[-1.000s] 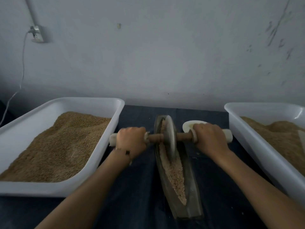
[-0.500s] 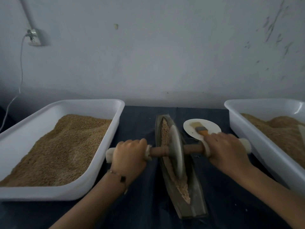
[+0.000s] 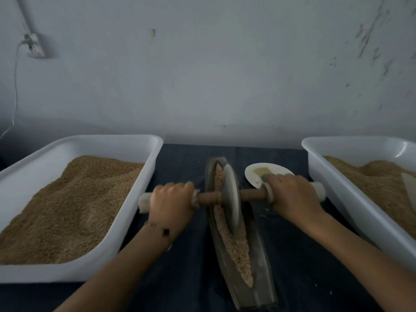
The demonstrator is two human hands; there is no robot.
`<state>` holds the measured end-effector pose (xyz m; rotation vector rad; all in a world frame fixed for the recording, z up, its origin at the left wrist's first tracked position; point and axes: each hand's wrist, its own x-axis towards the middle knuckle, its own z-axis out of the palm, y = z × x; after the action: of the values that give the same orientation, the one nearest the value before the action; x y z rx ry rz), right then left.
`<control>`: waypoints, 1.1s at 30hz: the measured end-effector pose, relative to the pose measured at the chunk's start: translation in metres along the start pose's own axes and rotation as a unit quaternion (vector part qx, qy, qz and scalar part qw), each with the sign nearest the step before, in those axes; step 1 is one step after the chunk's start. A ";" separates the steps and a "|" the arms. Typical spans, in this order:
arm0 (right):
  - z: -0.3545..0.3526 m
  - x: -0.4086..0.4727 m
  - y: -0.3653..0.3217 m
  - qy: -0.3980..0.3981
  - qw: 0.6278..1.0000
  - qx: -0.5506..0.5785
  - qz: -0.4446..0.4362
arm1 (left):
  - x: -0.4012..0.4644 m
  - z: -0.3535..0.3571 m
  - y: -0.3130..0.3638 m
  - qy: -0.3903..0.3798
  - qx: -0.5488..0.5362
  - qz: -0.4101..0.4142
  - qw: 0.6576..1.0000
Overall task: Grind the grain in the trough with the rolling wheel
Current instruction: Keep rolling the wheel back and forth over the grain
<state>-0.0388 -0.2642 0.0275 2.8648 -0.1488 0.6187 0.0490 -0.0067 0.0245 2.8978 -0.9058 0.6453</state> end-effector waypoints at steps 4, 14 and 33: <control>0.017 0.049 0.003 -0.043 0.998 0.028 0.040 | 0.038 0.008 0.004 0.043 0.055 -0.065 0.995; -0.009 -0.012 -0.004 0.043 0.999 0.008 -0.010 | -0.001 -0.004 0.003 -0.005 -0.006 -0.012 1.000; 0.017 -0.002 0.011 -0.054 0.996 0.054 0.052 | 0.012 -0.010 0.004 0.002 0.029 0.014 0.999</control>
<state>-0.0355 -0.2789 0.0136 3.0127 -0.2910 0.5037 0.0516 -0.0150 0.0380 2.9386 -0.9450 0.6909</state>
